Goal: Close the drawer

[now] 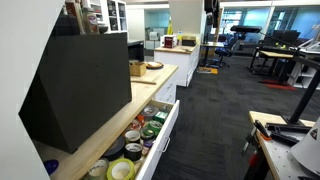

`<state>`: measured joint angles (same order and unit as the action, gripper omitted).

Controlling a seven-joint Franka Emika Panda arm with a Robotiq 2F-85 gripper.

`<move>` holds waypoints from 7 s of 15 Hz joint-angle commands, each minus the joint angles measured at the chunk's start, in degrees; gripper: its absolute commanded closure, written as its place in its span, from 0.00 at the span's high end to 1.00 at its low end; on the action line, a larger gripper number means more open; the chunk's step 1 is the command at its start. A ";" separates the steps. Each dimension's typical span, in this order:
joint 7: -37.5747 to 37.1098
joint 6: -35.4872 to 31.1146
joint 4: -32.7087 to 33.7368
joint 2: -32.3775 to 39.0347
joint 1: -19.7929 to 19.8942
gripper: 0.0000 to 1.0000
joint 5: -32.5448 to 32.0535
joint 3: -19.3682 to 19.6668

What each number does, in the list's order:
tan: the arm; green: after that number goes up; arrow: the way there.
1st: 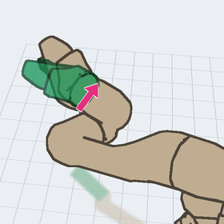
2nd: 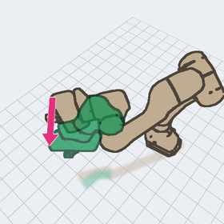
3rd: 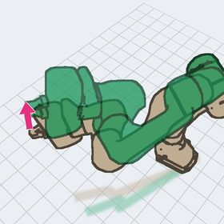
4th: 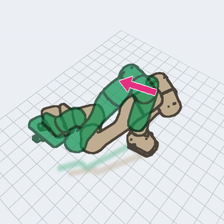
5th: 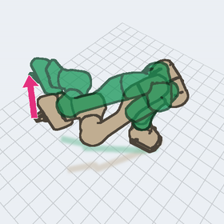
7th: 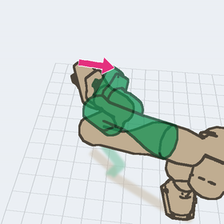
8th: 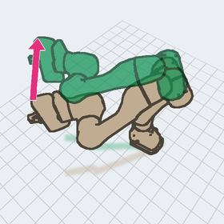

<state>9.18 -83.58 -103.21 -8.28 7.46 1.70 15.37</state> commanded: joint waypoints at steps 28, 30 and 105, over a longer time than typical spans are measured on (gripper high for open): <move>-1.12 -28.13 -24.05 1.73 -0.53 1.00 -5.50 -7.39; -1.11 -28.14 -24.06 1.73 -0.54 1.00 -5.53 -7.40; -6.55 -113.71 -24.42 57.32 -3.28 1.00 -1.35 -18.78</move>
<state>4.18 -195.87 -128.66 48.34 2.75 2.30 -2.70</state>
